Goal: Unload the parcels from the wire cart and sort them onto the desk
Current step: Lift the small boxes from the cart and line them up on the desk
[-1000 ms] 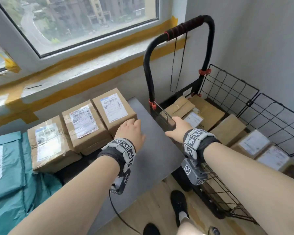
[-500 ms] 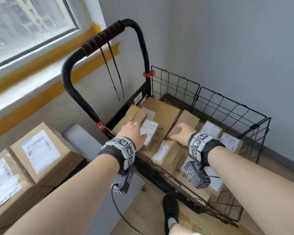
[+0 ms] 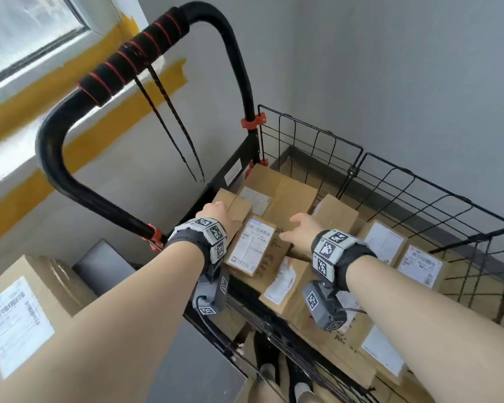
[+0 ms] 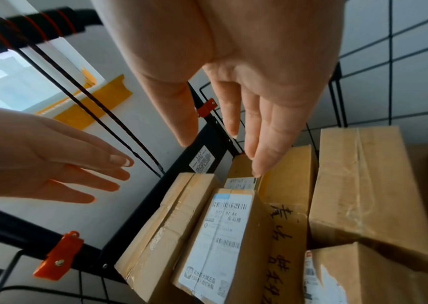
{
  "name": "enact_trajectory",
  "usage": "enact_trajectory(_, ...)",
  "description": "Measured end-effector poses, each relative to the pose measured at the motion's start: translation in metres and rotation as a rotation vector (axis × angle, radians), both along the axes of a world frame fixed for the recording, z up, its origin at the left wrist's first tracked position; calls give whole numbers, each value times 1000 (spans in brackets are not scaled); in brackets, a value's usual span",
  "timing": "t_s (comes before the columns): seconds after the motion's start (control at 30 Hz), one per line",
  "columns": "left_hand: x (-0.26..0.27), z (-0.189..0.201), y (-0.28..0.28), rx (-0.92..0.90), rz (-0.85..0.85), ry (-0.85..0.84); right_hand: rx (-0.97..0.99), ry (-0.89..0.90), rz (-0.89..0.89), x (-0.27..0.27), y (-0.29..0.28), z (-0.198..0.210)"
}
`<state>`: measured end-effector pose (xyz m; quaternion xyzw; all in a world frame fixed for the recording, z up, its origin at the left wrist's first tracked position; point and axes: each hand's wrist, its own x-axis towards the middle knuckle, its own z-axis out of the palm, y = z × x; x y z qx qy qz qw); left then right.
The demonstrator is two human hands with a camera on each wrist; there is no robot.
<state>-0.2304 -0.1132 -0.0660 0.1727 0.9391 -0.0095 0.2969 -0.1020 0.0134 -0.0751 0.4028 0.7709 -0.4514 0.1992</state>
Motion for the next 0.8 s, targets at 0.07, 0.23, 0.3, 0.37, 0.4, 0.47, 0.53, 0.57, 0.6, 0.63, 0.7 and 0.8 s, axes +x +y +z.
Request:
enact_trajectory(0.07, -21, -15, 5, -45, 12, -32, -10, -19, -9, -12, -1, -14)
enact_trajectory(0.23, -60, -64, 23, -121, 54, -67, -45, -38, -37, -41, -2, -49)
enact_trajectory(0.3, -66, -84, 31, -121, 76, -70, -59, -37, -54, -51, -2, -63)
enact_trajectory(0.37, -63, -97, 35, -141, 99, -58, -82, -34, -69, -57, -4, -72)
enact_trajectory(0.4, -63, -105, 37, -164, 97, -32, -88, -32, -80, -60, -4, -77)
enact_trajectory(0.47, -63, -121, 35, -193, 80, 60, -94, -30, -102, -64, -5, -85)
enact_trajectory(0.53, -65, -130, 32, -196, 68, 126, -111, -32, -118, -66, -5, -91)
enact_trajectory(0.57, -66, -133, 31, -190, 54, 129, -119, -32, -123, -67, -5, -93)
enact_trajectory(0.6, -67, -133, 31, -187, 37, 117, -121, -25, -130, -67, -5, -96)
enact_trajectory(0.63, -67, -131, 30, -178, 24, 107, -121, -25, -134, -67, -5, -96)
enact_trajectory(0.7, -69, -123, 29, -153, 22, 82, -119, -25, -142, -64, -4, -96)
enact_trajectory(0.8, -66, -98, 28, -46, 75, 44, -115, -18, -143, -60, 0, -89)
